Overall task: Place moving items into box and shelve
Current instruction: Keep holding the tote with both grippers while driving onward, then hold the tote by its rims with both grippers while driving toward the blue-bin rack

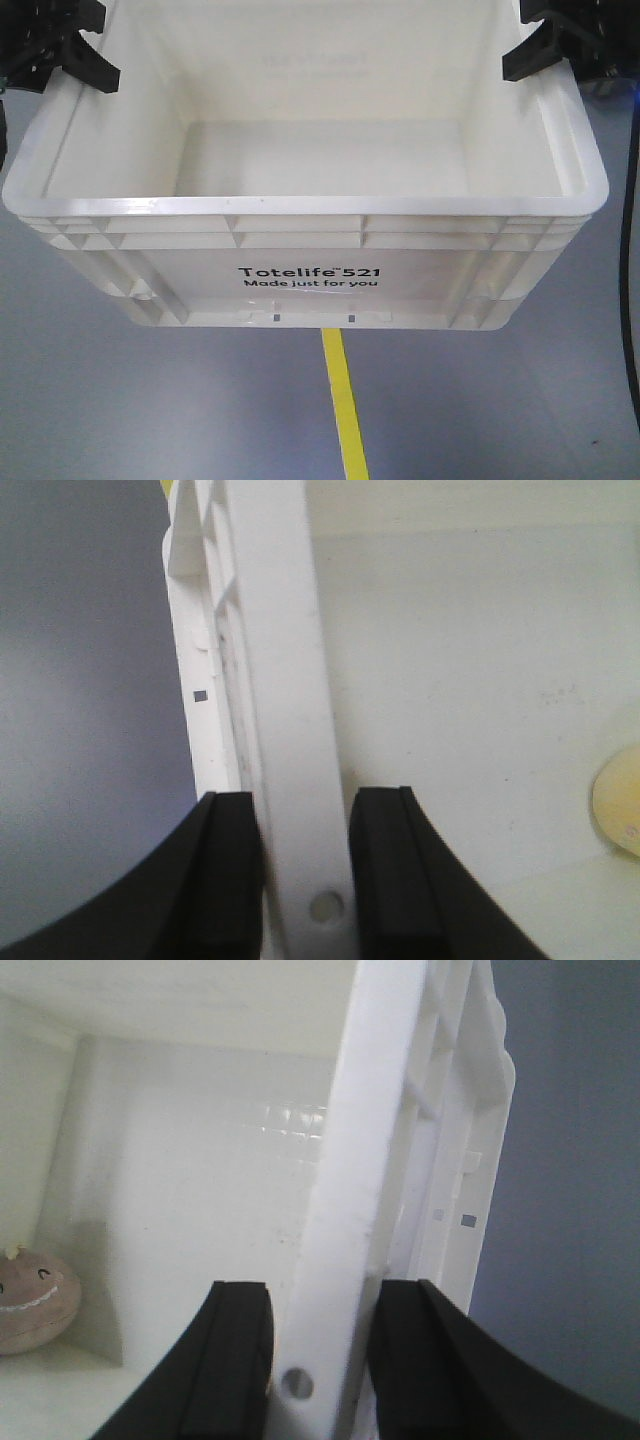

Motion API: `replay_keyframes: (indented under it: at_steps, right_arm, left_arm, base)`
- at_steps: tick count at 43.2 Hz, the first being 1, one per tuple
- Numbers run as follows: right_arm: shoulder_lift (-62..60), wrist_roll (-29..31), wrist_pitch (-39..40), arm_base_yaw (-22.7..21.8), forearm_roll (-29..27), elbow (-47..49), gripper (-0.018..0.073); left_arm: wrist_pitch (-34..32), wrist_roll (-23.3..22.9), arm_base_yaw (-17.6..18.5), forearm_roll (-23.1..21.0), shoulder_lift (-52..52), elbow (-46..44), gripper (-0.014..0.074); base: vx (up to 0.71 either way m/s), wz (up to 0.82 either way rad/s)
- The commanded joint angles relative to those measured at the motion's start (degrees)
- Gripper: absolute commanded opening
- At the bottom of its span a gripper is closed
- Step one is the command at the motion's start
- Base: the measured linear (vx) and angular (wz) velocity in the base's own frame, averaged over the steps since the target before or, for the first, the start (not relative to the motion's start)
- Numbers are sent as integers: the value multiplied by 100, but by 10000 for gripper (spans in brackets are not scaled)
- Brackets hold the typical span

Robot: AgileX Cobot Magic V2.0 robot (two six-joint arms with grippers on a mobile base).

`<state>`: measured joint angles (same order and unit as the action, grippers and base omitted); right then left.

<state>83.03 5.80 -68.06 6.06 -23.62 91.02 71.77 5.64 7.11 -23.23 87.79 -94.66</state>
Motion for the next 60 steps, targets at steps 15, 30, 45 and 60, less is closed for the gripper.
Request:
replay_keyframes:
  at_steps: [15, 30, 45, 60]
  right_arm:
    - [-249, 116, 521, 149, -1650, 247, 0]
    - [-249, 116, 521, 149, -1650, 247, 0]
    - [-249, 116, 521, 149, -1650, 247, 0]
    - [-249, 116, 521, 149, -1650, 247, 0]
  left_arm:
    - [-407, -6, 215, -1839, -327, -287, -3]
    - [-407, -6, 215, -1839, -327, -287, -3]
    - [-407, -6, 215, -1839, -327, -287, -3]
    - [-407, -6, 215, -1834, -327, -287, -3]
  base:
    - [52, -28]
    - [49, -32]
    - [46, -41]
    - [43, -49]
